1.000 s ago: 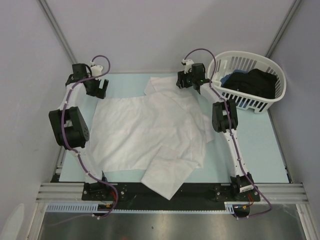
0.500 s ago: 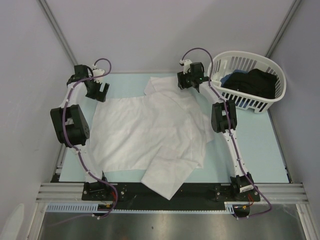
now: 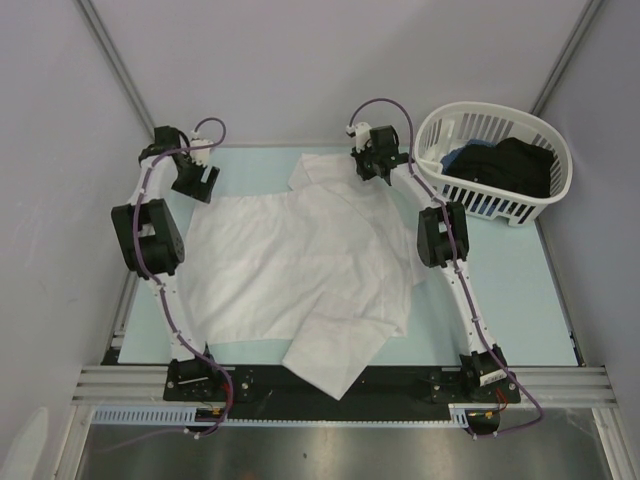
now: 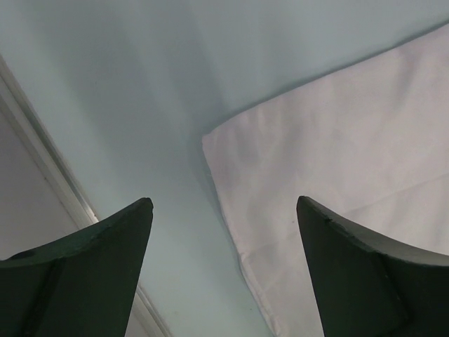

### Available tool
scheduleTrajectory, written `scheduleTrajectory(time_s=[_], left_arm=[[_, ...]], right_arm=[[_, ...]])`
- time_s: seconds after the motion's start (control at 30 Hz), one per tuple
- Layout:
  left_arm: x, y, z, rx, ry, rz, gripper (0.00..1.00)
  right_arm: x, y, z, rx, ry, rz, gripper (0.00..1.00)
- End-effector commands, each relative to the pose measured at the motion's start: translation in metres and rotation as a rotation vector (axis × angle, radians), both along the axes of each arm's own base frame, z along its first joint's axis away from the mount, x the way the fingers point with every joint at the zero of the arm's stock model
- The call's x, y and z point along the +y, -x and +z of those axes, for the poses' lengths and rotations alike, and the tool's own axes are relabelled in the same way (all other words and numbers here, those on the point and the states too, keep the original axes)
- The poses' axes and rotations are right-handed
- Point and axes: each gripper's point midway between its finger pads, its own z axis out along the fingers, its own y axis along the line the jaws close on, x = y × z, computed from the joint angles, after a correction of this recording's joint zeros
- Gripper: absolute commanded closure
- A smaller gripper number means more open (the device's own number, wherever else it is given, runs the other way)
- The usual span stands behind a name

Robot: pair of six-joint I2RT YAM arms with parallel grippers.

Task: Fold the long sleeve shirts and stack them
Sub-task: Fold the shirt

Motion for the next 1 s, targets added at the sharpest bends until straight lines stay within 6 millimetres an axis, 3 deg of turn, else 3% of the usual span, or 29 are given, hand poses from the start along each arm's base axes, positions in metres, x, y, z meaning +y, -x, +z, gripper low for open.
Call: scheduleTrajectory(time_s=[0.0,0.07,0.2,0.37,0.7,0.97], left_arm=[[-0.003,-0.008,0.010,-0.009,0.017,-0.076,0.13],[-0.001,-0.012,0.003,-0.004,0.005,-0.111,0.15],[-0.006,-0.017,-0.006,0.036,0.021,-0.208,0.28],[-0.004,-0.019,-0.015,0.046,-0.017,-0.314,0.31],[-0.009,-0.023,-0.030,0.041,-0.018,-0.428,0.35],[-0.009,-0.046,-0.008,-0.089,0.009,-0.391,0.34]], right_arm=[[-0.022,-0.019,0.031,-0.080,-0.002,-0.088,1.00],[-0.022,-0.025,0.056,-0.135,-0.041,-0.081,1.00],[-0.015,-0.028,0.085,-0.202,-0.060,-0.047,1.00],[-0.025,-0.030,0.115,-0.261,-0.074,-0.076,1.00],[-0.037,-0.015,0.112,-0.220,-0.047,-0.069,1.00],[-0.044,-0.006,0.127,-0.250,-0.037,-0.062,1.00]])
